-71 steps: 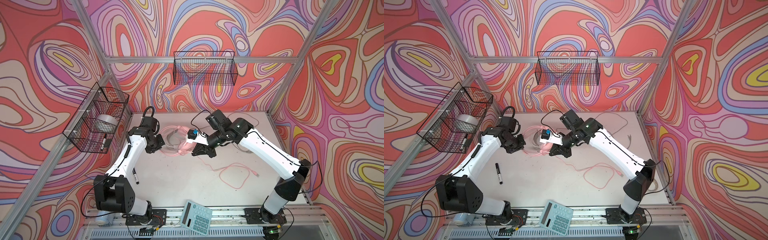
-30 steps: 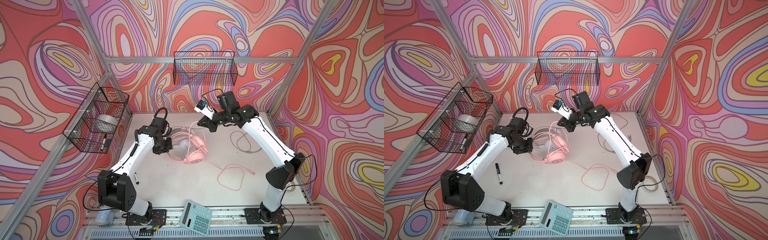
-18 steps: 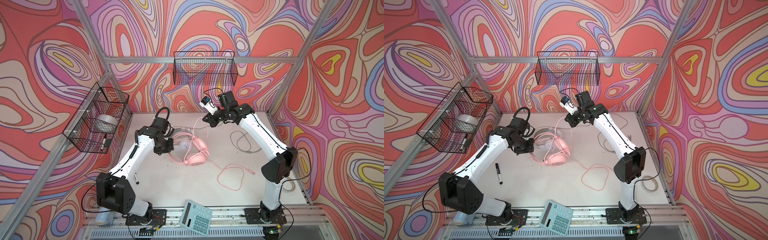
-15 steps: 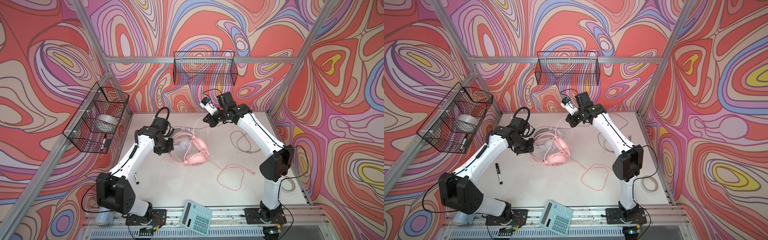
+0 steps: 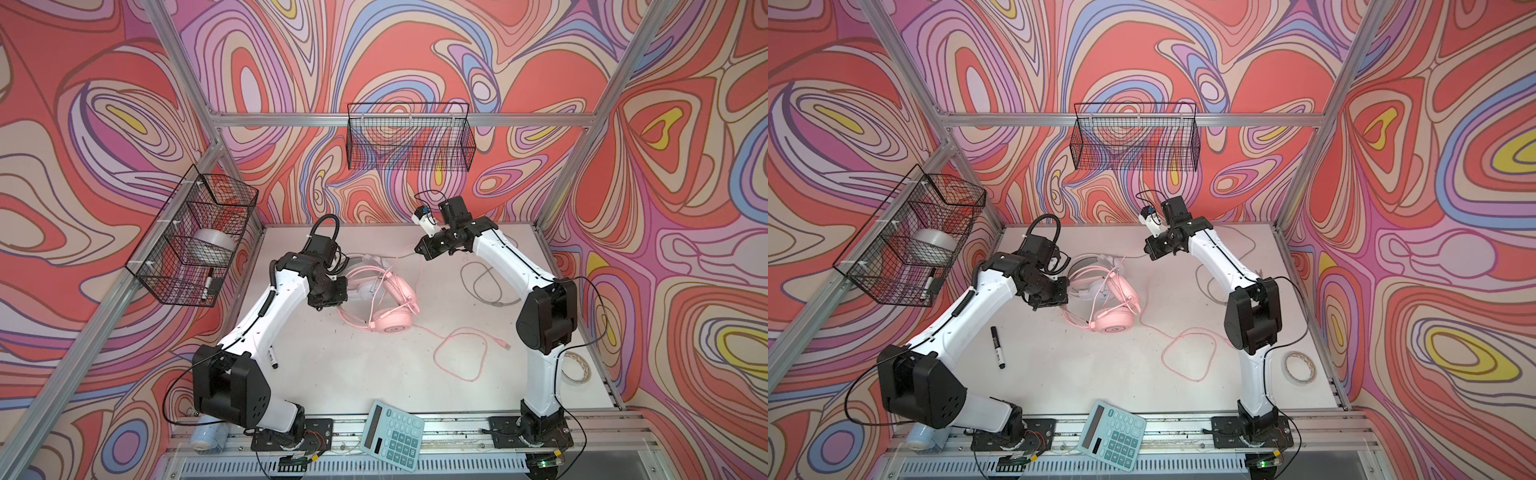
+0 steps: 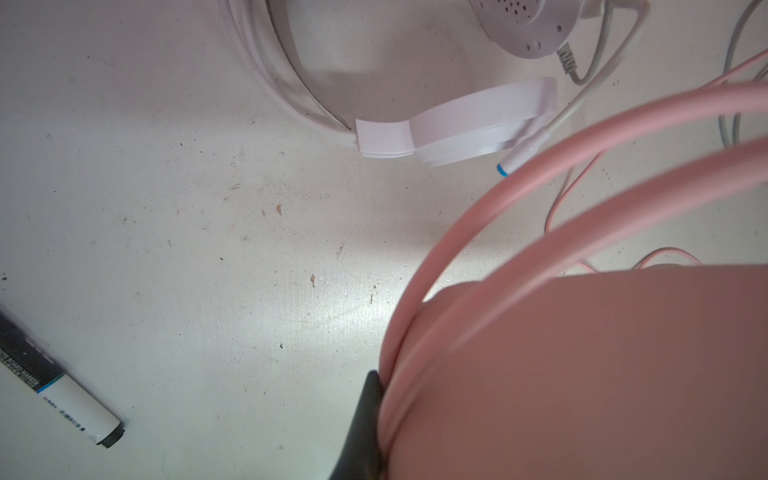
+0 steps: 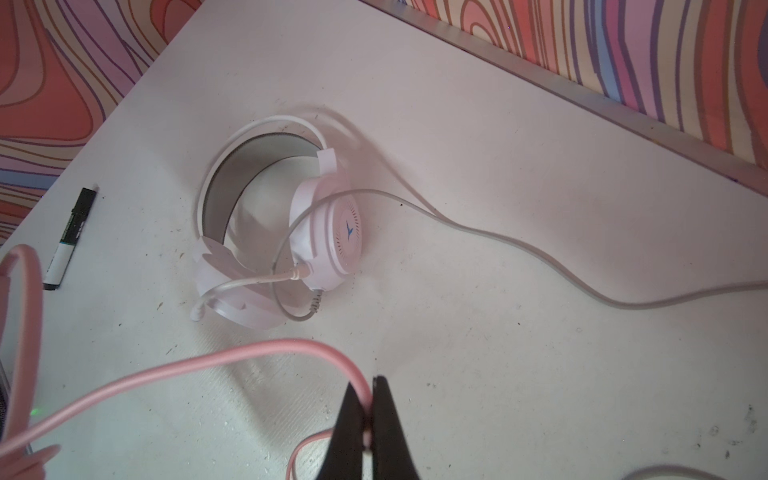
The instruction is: Wrap the headphones
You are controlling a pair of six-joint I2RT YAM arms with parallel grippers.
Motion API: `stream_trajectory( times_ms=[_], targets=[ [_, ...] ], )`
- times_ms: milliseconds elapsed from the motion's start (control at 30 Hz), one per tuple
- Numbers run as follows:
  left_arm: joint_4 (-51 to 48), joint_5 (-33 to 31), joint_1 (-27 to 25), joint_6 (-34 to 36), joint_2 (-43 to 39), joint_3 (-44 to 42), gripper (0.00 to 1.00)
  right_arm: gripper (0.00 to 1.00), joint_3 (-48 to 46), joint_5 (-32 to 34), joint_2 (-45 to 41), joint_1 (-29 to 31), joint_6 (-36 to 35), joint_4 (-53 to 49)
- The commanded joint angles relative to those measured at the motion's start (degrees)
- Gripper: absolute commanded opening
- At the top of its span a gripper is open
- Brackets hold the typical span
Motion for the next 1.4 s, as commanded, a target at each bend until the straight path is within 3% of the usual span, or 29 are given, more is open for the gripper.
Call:
stream_trajectory(
  times_ms=[0, 600, 767, 967, 1167, 1367],
  targets=[
    [0.6, 3.3, -0.1, 0.4, -2.9, -0.3, 0.00, 0.00, -1.3, -1.4, 1.1, -0.7, 2.1, 2.8],
    [3.6, 6.9, -0.1, -2.9, -3.8, -3.1, 0.00, 0.01, -16.1, -10.6, 0.6, -0.7, 6.6, 15.6],
    [3.7, 6.9, -0.1, -3.3, -3.2, -3.3, 0.00, 0.07, -19.3, -10.6, 0.2, -0.7, 8.6, 16.7],
    [4.2, 7.0, -0.1, -3.4, -2.3, -3.4, 0.00, 0.25, -23.5, -12.0, -1.2, -0.7, 10.1, 18.1],
    [4.5, 6.9, -0.1, -3.5, -1.9, -3.8, 0.00, 0.28, -23.8, -11.0, -1.6, -0.8, 10.2, 16.4],
    [4.8, 6.8, -0.1, -3.8, -1.6, -4.4, 0.00, 0.38, -26.7, -8.8, -6.1, -1.5, 8.9, 17.3]
  ],
)
